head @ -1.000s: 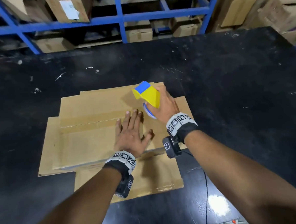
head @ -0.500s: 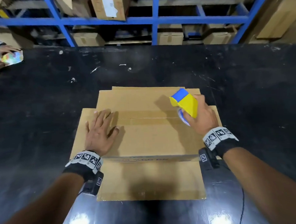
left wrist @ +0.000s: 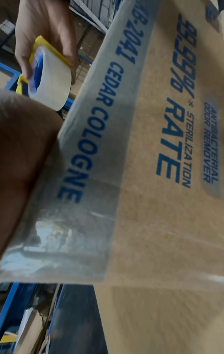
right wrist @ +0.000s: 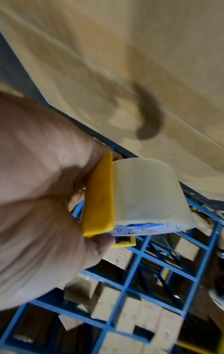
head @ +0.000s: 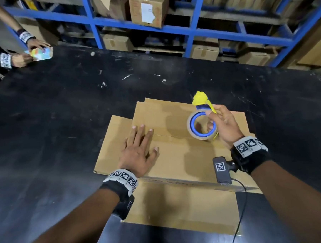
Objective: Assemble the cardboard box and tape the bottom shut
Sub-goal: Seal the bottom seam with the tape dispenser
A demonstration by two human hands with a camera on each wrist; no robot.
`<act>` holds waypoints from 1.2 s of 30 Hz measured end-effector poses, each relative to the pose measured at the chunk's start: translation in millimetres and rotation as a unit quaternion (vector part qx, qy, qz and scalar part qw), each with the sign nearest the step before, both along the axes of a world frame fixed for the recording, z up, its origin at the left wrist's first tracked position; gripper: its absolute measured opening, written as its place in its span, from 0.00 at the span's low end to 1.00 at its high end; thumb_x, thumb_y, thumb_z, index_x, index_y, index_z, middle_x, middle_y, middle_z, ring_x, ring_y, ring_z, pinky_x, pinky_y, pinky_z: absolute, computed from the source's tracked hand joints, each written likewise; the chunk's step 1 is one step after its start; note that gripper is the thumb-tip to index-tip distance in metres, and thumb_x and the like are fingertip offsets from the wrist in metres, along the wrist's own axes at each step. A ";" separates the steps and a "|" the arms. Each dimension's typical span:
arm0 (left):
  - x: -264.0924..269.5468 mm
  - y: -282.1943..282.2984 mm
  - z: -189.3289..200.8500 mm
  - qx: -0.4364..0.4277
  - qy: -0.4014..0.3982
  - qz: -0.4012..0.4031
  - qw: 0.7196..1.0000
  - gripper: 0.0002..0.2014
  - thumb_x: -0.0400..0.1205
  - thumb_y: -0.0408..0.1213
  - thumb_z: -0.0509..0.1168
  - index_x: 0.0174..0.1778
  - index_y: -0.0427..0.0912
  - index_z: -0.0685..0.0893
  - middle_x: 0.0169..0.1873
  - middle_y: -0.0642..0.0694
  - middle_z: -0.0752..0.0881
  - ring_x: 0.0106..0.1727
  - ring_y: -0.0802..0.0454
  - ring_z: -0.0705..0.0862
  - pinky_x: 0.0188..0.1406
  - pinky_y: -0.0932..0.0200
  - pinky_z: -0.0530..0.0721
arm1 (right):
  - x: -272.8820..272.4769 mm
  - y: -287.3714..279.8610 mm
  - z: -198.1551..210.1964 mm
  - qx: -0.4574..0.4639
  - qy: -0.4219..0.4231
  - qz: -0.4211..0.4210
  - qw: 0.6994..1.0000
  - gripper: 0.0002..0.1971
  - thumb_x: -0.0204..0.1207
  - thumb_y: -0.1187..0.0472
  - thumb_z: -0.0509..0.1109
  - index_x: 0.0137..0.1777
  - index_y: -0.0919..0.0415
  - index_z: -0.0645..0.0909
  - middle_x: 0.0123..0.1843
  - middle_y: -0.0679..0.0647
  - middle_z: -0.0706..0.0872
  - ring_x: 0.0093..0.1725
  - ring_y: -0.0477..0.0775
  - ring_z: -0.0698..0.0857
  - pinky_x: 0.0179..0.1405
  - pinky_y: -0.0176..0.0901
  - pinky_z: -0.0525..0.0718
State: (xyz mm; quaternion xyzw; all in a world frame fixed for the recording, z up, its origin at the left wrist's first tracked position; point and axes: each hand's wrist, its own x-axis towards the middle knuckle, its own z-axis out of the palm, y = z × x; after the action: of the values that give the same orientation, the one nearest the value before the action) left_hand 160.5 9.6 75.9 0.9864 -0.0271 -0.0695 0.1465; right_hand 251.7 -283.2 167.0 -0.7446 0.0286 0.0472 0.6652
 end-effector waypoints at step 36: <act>52.6 65.9 57.0 -0.644 0.042 0.311 0.698 0.16 0.83 0.24 0.70 0.66 0.40 0.86 0.39 0.44 0.95 0.39 0.54 0.90 0.48 0.54 0.81 | 16.0 119.2 -13.0 -0.388 -0.138 0.334 0.848 0.33 0.72 0.43 0.74 0.75 0.45 0.66 0.68 0.49 0.85 0.55 0.64 0.87 0.51 0.58 0.86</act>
State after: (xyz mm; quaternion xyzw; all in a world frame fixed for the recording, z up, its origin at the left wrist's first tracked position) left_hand 213.1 75.5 132.9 0.5998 0.2489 -0.0265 0.7600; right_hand 267.7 -164.0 154.0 -0.9054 -0.2981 0.1479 0.2637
